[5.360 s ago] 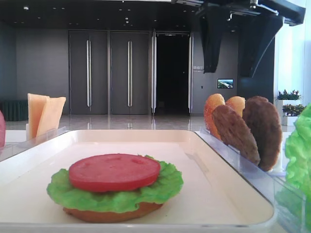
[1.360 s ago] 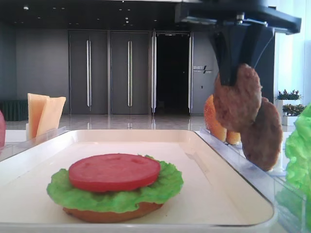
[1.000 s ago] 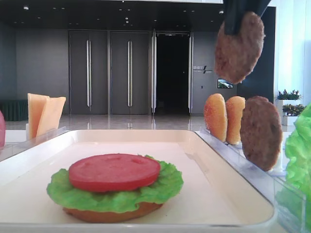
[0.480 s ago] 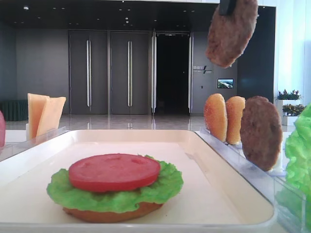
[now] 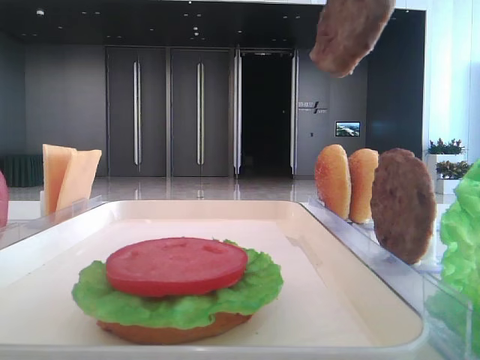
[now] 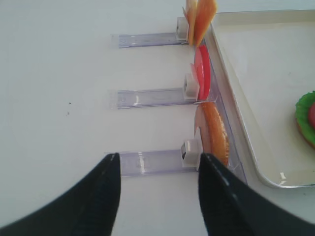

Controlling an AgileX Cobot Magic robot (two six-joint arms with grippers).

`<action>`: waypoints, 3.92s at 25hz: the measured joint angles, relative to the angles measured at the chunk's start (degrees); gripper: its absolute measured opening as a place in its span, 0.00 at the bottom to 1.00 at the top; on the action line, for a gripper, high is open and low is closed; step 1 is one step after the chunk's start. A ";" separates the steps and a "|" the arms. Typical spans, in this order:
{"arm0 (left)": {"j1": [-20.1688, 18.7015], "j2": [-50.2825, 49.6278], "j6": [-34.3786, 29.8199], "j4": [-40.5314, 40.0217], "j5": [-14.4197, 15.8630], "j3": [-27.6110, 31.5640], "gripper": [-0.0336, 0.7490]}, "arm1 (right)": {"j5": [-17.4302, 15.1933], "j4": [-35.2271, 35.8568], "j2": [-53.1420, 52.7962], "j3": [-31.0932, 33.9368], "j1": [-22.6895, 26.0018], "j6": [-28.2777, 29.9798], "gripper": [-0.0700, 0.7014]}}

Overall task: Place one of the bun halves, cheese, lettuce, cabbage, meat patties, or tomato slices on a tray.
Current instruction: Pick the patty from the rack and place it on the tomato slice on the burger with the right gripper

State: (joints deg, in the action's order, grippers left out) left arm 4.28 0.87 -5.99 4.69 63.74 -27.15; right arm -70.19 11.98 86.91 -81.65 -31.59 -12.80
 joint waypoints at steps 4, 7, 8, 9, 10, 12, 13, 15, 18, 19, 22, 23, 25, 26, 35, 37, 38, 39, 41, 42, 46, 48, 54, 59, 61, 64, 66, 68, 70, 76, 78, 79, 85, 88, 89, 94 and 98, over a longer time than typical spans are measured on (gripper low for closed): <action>0.00 0.00 0.00 -0.05 0.00 0.00 0.54 | 0.00 -0.22 -5.19 5.95 -0.46 -1.06 0.28; 0.00 0.00 0.00 -0.05 0.00 0.00 0.54 | -0.06 -0.33 -10.53 11.69 -0.46 -2.42 0.28; 0.00 0.00 0.00 -0.05 0.00 0.00 0.54 | -0.12 -0.33 -12.36 13.14 -0.46 -2.92 0.28; 0.00 0.00 0.00 -0.05 0.00 0.00 0.54 | -0.12 -0.33 -14.61 14.79 -0.46 -3.68 0.28; 0.00 0.00 0.00 -0.05 0.00 0.00 0.54 | -0.12 -0.33 -16.89 16.34 -0.46 -4.42 0.28; 0.00 0.00 0.00 -0.05 0.00 0.00 0.54 | -0.18 -0.33 -20.82 18.93 -0.46 -5.76 0.28; 0.00 0.00 0.00 -0.05 0.00 0.00 0.54 | -0.18 -0.33 -22.69 20.18 -0.46 -6.29 0.28; 0.00 0.00 0.06 -0.07 0.00 0.00 0.54 | -0.30 -0.33 -25.42 22.03 -0.46 -6.94 0.28; 0.00 0.00 0.11 -0.12 0.00 0.00 0.54 | -0.30 -0.33 -27.99 23.49 -0.46 -7.23 0.28; 0.00 0.00 0.11 -0.12 0.00 0.00 0.54 | -0.30 -0.33 -28.37 23.76 -0.46 -7.30 0.28; 0.00 0.00 0.24 -0.12 0.00 0.00 0.54 | -0.35 -0.21 -28.75 24.08 -0.46 -7.30 0.28; 0.00 0.00 0.24 -0.12 0.00 0.00 0.54 | -0.35 0.03 -28.75 24.08 -0.46 -7.02 0.28; 0.00 0.00 0.28 -0.12 0.00 0.00 0.54 | -0.35 1.24 -28.75 24.08 -0.46 -6.13 0.28; 0.00 0.00 0.28 -0.12 0.00 0.00 0.54 | -0.35 2.31 -28.75 24.08 -0.46 -5.38 0.28; 0.00 0.00 0.41 -0.14 0.00 0.00 0.54 | 0.01 31.58 -28.54 26.65 -0.46 16.31 0.28; 0.00 0.00 0.41 -0.14 0.00 0.00 0.54 | 0.58 38.24 -28.10 27.53 -0.46 20.93 0.28; 0.00 0.00 0.41 -0.14 0.00 0.00 0.54 | 1.01 40.17 -27.76 28.09 -0.46 22.83 0.28; 0.00 0.00 0.41 -0.18 0.00 0.00 0.54 | 1.40 42.05 -27.46 28.71 -0.46 24.39 0.28; 0.00 0.00 0.41 -0.18 0.00 0.00 0.54 | 1.97 43.60 -26.85 29.85 -0.46 26.31 0.28; 0.00 0.00 0.41 -0.18 0.00 0.00 0.54 | 2.21 44.11 -26.47 30.30 -0.46 27.07 0.28; 0.00 0.00 0.41 -0.18 0.00 0.00 0.54 | 3.07 45.66 -25.11 30.94 -0.46 29.24 0.28; 0.00 0.00 0.41 -0.18 0.00 0.00 0.54 | 3.48 47.07 -24.18 30.94 -0.46 30.68 0.28; 0.00 0.00 0.41 -0.18 0.00 0.00 0.54 | 5.87 53.69 -17.95 30.94 -0.46 38.62 0.28; 0.00 0.00 0.41 -0.18 0.00 0.00 0.54 | 6.18 62.52 -8.79 30.94 -0.46 49.06 0.28; 0.00 0.00 0.41 -0.18 0.00 0.00 0.54 | 6.37 65.38 -5.45 30.94 -0.46 52.58 0.28; 0.00 0.00 0.41 -0.18 0.00 0.00 0.54 | 6.62 69.31 -0.57 30.94 -0.46 57.70 0.28; 0.00 0.00 0.41 -0.18 0.00 0.00 0.54 | 6.64 71.10 2.00 30.94 -0.46 59.89 0.28; 0.00 0.00 0.41 -0.18 0.00 0.00 0.54 | 6.79 71.75 4.22 30.94 -0.46 61.66 0.28; 0.00 0.00 0.41 -0.18 0.00 0.00 0.54 | 6.93 71.80 6.34 30.94 -0.46 63.27 0.28; 0.00 0.00 0.41 -0.18 0.00 0.00 0.54 | 9.45 72.01 8.77 30.94 -0.46 66.93 0.28; 0.00 0.00 0.41 -0.18 0.00 0.00 0.54 | 10.96 72.01 8.89 30.94 -0.46 68.16 0.28; 0.00 0.00 0.41 -0.18 0.00 0.00 0.54 | 11.47 72.07 8.96 30.94 -0.46 68.58 0.28; 0.00 0.00 0.41 -0.18 0.00 0.00 0.54 | 12.24 71.47 9.09 30.94 1.73 69.80 0.28; 0.00 0.00 0.41 -0.18 0.00 0.00 0.54 | 12.24 71.31 9.09 30.94 3.54 69.85 0.27; 0.00 0.00 0.41 -0.18 0.00 0.00 0.54 | 12.24 71.22 9.09 30.94 3.76 69.86 0.27; 0.00 0.00 0.42 -0.18 0.00 0.00 0.54 | 10.62 71.23 10.57 30.94 3.82 70.12 0.27; 0.00 0.00 0.42 -0.18 0.00 0.00 0.54 | 9.49 71.66 15.14 30.94 3.82 70.99 0.27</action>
State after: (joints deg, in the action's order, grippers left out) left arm 4.28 0.87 -5.57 4.51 63.74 -27.15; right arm -60.71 83.64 102.05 -50.70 -27.78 58.19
